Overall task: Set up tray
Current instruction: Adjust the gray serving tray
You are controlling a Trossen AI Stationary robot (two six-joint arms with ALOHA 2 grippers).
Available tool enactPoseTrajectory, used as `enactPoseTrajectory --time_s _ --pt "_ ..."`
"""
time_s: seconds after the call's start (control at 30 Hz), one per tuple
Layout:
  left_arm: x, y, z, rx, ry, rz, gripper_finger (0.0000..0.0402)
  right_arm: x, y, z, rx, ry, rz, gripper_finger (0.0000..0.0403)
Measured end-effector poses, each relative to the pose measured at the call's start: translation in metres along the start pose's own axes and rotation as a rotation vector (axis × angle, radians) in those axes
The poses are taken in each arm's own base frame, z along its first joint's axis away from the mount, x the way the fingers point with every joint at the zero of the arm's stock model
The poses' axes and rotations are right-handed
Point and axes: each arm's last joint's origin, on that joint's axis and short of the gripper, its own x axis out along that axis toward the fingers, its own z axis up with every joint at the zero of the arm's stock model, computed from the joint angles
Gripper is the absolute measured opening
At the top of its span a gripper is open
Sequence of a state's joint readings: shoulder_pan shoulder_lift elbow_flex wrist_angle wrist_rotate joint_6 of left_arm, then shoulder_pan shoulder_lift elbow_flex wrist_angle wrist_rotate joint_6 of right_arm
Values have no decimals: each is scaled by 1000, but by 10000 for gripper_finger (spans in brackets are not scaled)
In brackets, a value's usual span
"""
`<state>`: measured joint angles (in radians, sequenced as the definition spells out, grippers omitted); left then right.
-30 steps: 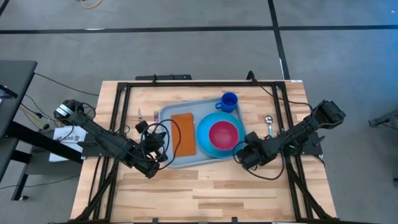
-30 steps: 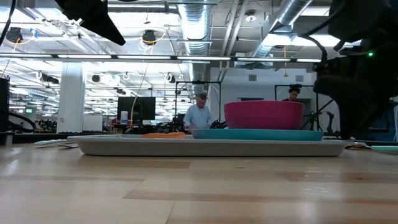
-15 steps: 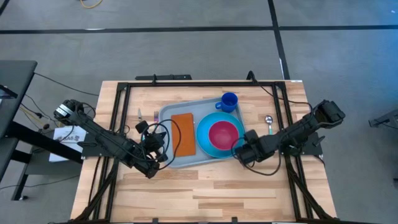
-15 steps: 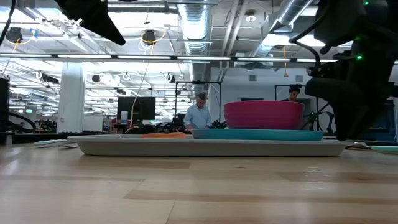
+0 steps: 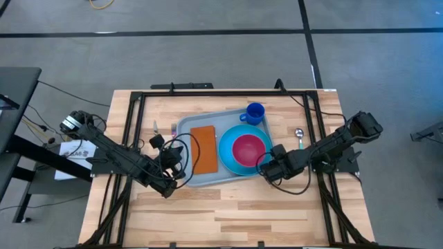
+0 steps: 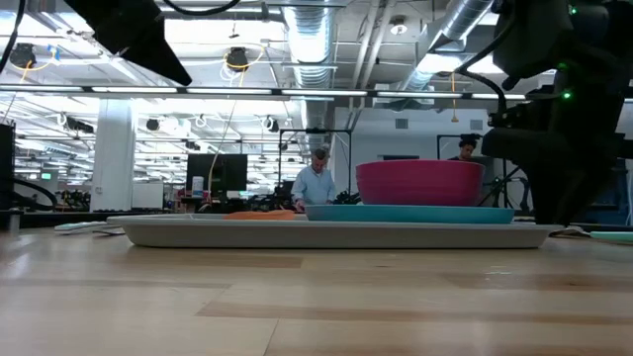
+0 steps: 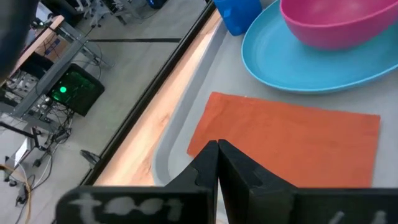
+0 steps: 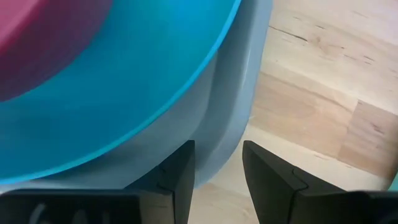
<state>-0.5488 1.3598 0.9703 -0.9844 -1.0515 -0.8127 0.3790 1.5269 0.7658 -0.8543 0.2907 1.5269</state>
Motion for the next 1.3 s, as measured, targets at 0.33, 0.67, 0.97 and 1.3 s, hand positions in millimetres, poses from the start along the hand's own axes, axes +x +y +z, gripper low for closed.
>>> enactPoseTrajectory --time_s 0.33,0.67,0.97,1.3 --pt "0 0 -1 -7 2 2 0 9 11 -12 -21 62 -57 127" --pt "0 0 -1 -16 7 -5 0 -4 27 -34 98 261 15 127" --pt "0 -1 -1 -17 15 -13 0 -10 36 -56 199 290 131 127" --pt "0 -1 -1 -4 16 -14 0 -15 42 -67 268 304 213 126"
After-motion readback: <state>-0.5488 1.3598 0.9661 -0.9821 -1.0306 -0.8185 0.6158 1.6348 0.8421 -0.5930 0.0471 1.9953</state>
